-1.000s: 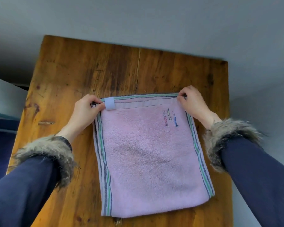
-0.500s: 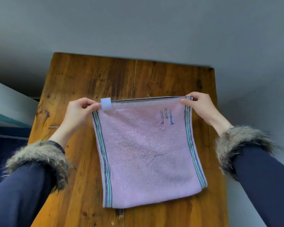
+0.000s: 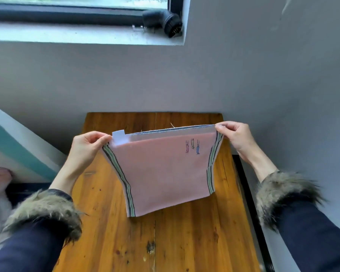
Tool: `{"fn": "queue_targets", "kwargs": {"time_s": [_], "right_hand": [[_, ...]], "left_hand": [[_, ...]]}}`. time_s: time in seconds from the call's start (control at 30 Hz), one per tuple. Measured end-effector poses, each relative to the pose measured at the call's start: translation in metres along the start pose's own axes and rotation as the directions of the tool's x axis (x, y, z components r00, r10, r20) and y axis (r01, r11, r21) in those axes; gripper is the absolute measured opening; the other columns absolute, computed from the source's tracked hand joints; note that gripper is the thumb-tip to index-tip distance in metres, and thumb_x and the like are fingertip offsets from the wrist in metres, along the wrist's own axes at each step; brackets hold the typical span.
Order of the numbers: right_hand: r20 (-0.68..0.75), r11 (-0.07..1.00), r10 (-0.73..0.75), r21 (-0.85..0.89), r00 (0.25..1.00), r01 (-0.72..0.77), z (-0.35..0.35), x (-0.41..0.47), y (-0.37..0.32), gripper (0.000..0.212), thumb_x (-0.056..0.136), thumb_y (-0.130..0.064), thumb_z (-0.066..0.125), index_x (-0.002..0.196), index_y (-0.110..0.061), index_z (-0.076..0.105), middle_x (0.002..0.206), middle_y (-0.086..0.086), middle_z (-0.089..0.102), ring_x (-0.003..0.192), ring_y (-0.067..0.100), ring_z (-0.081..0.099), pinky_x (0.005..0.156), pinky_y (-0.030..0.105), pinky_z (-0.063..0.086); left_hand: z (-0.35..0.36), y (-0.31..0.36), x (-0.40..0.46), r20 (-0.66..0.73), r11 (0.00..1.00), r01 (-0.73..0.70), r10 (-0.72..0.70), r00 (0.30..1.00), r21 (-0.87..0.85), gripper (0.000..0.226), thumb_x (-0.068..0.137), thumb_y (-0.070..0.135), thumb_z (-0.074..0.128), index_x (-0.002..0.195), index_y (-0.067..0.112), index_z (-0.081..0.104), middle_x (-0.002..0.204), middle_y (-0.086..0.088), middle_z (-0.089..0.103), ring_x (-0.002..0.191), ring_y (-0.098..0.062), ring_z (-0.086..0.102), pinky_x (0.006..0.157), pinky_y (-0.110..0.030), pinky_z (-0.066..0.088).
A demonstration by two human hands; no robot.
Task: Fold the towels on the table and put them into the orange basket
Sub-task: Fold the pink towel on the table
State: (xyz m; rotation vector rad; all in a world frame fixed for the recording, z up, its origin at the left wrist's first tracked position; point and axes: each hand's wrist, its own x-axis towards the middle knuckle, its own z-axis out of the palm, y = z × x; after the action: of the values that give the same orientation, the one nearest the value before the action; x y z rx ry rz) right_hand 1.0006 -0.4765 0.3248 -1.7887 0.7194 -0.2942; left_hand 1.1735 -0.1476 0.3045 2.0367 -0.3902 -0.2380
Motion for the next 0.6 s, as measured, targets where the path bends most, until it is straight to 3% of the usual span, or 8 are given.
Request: {"fn": "queue_targets", "kwargs": {"time_s": [0.17,0.27,0.37,0.47,0.53,0.6], "right_hand": [[-0.081,0.996,-0.092,-0.011,0.992,0.091,-0.007,-0.022,-0.027,0.01,0.089,-0.013,0.06,0.088,-0.017,0.069,0.088,-0.003,0.066,0.084,0.007,0.06,0.061,0.008,0.048],[-0.11,0.986,-0.161,-0.061,0.981,0.155,-0.01,-0.021,-0.039,0.013,0.087,-0.009,0.062,0.086,-0.022,0.067,0.085,-0.003,0.064,0.08,0.007,0.058,0.069,0.013,0.045],[-0.069,0.961,-0.196,-0.21,0.978,0.178,-0.014,-0.016,-0.051,0.024,0.088,-0.013,0.062,0.112,-0.017,0.066,0.091,-0.005,0.06,0.088,0.01,0.055,0.086,0.022,0.044],[0.038,0.871,-0.218,-0.442,0.975,0.212,-0.02,-0.009,-0.065,0.024,0.089,-0.015,0.06,0.111,-0.013,0.068,0.097,-0.003,0.059,0.098,0.018,0.056,0.093,0.033,0.042],[0.136,0.825,-0.151,-0.528,0.979,0.201,-0.024,-0.008,-0.076,0.017,0.089,-0.014,0.059,0.102,-0.011,0.07,0.095,-0.002,0.06,0.095,0.016,0.055,0.088,0.03,0.041],[0.206,0.817,-0.081,-0.547,0.975,0.183,-0.023,-0.008,-0.085,0.014,0.09,-0.014,0.059,0.099,-0.011,0.069,0.091,0.0,0.062,0.091,0.015,0.055,0.08,0.024,0.039]], "left_hand": [[-0.028,0.021,0.002,0.121,0.992,-0.086,0.074,0.99,0.092,0.019,0.087,0.014,0.062,0.075,0.028,0.067,0.069,0.027,0.066,0.068,0.011,0.058,0.064,-0.001,0.041],[-0.036,0.029,0.005,0.115,0.98,-0.162,0.15,0.982,0.111,0.026,0.09,0.009,0.057,0.076,0.03,0.063,0.072,0.02,0.067,0.068,0.014,0.055,0.065,0.0,0.039],[-0.04,0.035,0.008,0.071,0.966,-0.219,0.211,0.975,0.136,0.024,0.09,0.006,0.055,0.082,0.028,0.062,0.085,0.012,0.064,0.073,0.013,0.056,0.068,-0.001,0.039],[-0.045,0.039,0.014,0.081,0.948,-0.244,0.232,0.969,0.205,0.017,0.089,0.005,0.057,0.097,0.016,0.067,0.087,0.009,0.065,0.08,-0.002,0.059,0.072,-0.003,0.038],[-0.049,0.042,0.017,0.101,0.915,-0.269,0.249,0.963,0.301,0.014,0.088,0.003,0.058,0.096,0.007,0.069,0.083,0.006,0.063,0.083,-0.017,0.058,0.07,-0.009,0.038],[-0.051,0.044,0.02,0.113,0.894,-0.268,0.244,0.963,0.358,0.013,0.088,0.002,0.058,0.093,0.004,0.07,0.086,-0.002,0.063,0.083,-0.022,0.056,0.071,-0.018,0.034]]}}
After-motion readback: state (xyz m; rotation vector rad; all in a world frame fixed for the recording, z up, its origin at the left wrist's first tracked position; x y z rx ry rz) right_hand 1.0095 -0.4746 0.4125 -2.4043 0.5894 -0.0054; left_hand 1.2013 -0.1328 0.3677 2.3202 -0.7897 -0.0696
